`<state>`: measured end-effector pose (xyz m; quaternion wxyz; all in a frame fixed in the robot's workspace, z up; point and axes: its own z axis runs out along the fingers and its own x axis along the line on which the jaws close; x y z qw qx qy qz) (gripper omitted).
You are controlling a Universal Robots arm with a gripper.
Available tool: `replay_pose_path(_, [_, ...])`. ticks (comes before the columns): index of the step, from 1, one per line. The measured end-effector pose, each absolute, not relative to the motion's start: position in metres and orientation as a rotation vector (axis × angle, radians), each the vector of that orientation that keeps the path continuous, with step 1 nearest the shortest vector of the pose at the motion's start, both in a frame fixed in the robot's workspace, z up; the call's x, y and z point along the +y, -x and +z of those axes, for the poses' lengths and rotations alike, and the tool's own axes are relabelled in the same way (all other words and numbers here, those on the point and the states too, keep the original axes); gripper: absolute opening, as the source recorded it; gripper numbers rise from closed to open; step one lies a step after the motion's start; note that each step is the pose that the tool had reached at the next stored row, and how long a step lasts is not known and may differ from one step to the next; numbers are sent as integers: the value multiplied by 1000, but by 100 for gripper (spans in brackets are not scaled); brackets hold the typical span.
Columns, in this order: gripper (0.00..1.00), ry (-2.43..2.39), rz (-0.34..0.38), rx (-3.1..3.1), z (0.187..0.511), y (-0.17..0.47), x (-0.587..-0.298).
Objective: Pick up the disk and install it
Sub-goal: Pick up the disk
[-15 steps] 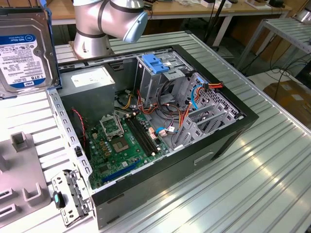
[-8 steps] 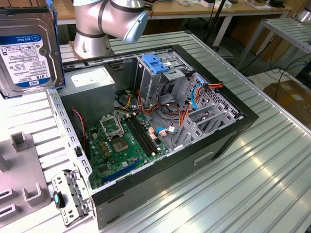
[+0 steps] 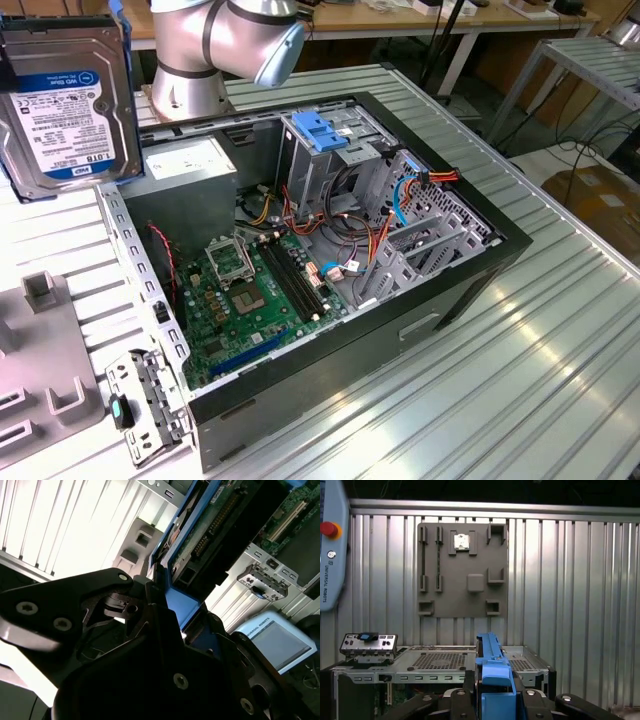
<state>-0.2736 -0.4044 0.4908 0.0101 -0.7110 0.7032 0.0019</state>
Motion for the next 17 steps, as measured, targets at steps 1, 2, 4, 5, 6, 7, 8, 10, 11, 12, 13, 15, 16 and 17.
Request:
replay_pose_path(1, [37, 2219, 6, 2195, 491, 273, -405])
replay_pose_path(2, [37, 2219, 6, 2195, 491, 271, -405])
replay_pose_path(4, [37, 2219, 6, 2195, 491, 269, -406])
replay_pose_path(5, [37, 2219, 6, 2195, 491, 267, -407])
replay_pose_path(6, [37, 2219, 6, 2195, 491, 266, -408])
replay_pose_path(7, [37, 2219, 6, 2195, 491, 265, -409])
replay_pose_path(8, [37, 2219, 6, 2195, 491, 265, -411])
replay_pose_path(10, [37, 2219, 6, 2195, 491, 263, -412])
replay_pose_path(11, [37, 2219, 6, 2195, 491, 262, -412])
replay_pose_path(12, [37, 2219, 6, 2195, 491, 261, -413])
replay_pose_path(13, [37, 2219, 6, 2195, 491, 260, -414])
replay_pose_path(15, [37, 2219, 6, 2195, 491, 258, -414])
replay_pose_path(16, [37, 2219, 6, 2195, 491, 258, -414])
replay_pose_path(17, [37, 2219, 6, 2195, 491, 257, -414])
